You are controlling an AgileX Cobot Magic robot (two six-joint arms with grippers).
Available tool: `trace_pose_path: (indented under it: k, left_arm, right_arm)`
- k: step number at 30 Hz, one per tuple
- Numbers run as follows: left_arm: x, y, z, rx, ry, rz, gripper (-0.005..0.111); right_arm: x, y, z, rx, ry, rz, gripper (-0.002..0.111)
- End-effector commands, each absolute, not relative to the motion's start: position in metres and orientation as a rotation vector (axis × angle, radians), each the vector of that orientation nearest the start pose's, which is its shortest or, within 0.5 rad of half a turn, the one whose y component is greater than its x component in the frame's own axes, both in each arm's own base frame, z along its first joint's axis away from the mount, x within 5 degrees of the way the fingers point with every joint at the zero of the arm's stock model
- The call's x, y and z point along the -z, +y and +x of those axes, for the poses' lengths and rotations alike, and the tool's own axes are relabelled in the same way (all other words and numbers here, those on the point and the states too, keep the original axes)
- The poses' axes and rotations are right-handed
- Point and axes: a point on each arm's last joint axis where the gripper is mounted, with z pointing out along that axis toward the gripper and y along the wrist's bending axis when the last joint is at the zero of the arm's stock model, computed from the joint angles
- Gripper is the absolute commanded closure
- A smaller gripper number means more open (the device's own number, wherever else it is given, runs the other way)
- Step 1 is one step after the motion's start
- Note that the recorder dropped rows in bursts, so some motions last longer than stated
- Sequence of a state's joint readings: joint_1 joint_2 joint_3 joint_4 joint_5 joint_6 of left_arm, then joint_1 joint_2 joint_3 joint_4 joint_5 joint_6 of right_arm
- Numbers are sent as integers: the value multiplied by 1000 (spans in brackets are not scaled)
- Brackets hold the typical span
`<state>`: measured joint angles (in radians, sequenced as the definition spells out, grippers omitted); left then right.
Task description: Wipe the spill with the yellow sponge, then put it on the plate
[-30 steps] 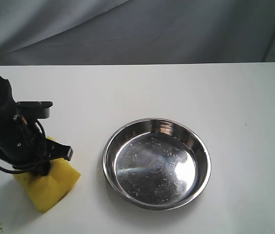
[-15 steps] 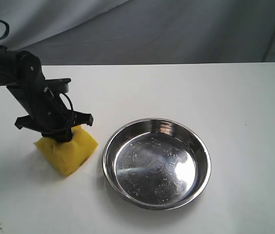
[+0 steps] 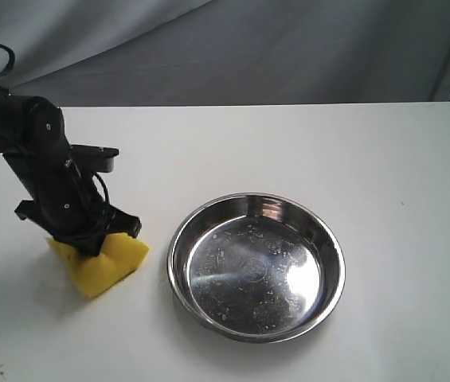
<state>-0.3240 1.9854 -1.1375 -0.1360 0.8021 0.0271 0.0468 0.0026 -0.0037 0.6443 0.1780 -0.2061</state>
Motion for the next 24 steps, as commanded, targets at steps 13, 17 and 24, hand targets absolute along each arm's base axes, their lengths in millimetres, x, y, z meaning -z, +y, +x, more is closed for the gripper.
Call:
trace_pose_path:
  k: [13,17,24]
  left_arm:
    - [-101,-86,209,95,3504,518,107]
    - [-102,-89,209,146,3498,433,107]
    - [-108,-108,256,209,3419,408,107]
  right_arm:
    - [-201,12,55,-450,1626,227,108]
    - [-201,12,55,-450,1626,227,108]
    - [-201,12,55,-450,1626,227,108]
